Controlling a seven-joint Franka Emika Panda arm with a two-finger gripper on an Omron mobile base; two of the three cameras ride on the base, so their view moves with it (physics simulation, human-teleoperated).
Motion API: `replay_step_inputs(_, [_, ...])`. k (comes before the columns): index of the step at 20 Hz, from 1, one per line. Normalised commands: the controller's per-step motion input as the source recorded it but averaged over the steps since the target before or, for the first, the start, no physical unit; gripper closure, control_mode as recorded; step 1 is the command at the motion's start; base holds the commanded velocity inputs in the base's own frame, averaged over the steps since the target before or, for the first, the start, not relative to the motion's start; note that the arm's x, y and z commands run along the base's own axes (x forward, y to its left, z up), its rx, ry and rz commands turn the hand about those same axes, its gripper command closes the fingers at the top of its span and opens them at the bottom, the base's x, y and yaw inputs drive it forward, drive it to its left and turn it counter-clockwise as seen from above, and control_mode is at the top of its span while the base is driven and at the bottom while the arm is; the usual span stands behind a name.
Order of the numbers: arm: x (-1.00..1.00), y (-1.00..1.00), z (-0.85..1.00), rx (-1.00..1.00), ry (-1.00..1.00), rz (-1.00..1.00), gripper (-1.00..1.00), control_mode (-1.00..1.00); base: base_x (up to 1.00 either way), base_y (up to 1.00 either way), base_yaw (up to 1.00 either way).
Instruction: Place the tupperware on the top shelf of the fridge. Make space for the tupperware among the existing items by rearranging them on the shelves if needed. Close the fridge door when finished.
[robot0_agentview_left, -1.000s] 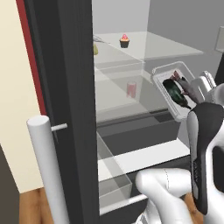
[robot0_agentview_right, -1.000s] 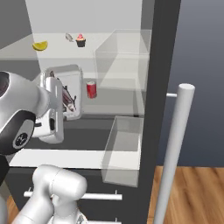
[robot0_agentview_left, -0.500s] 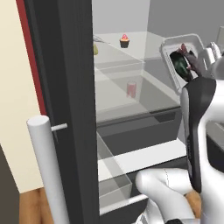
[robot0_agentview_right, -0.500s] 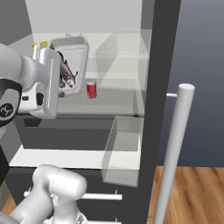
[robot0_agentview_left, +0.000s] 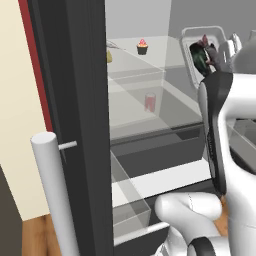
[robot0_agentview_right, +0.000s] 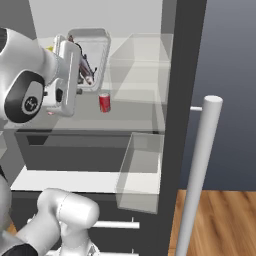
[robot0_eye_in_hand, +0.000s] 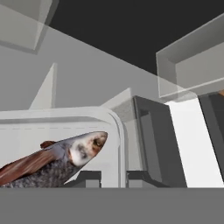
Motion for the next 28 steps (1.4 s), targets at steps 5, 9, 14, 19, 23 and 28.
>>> replay_step_inputs(5, [0.61, -0.24, 0.18, 0.03, -0.03, 0.00, 1.00, -1.00, 0.00, 0.00, 0.00])
replay_step_inputs(9, [0.72, -0.14, 0.13, 0.02, 0.02, 0.00, 1.00, -1.00, 0.00, 0.00, 0.00])
replay_step_inputs(14, [0.75, -0.09, 0.10, 0.00, 0.00, 0.00, 1.00, -1.00, 0.00, 0.00, 0.00])
replay_step_inputs(19, [0.77, -0.14, 0.14, 0.00, 0.00, 0.00, 1.00, -1.00, 0.00, 0.00, 0.00])
replay_step_inputs(23, [0.74, -0.12, 0.12, 0.00, 0.00, 0.00, 1.00, -1.00, 0.00, 0.00, 0.00])
replay_step_inputs(28, [0.68, -0.09, 0.09, 0.00, 0.00, 0.00, 1.00, -1.00, 0.00, 0.00, 0.00])
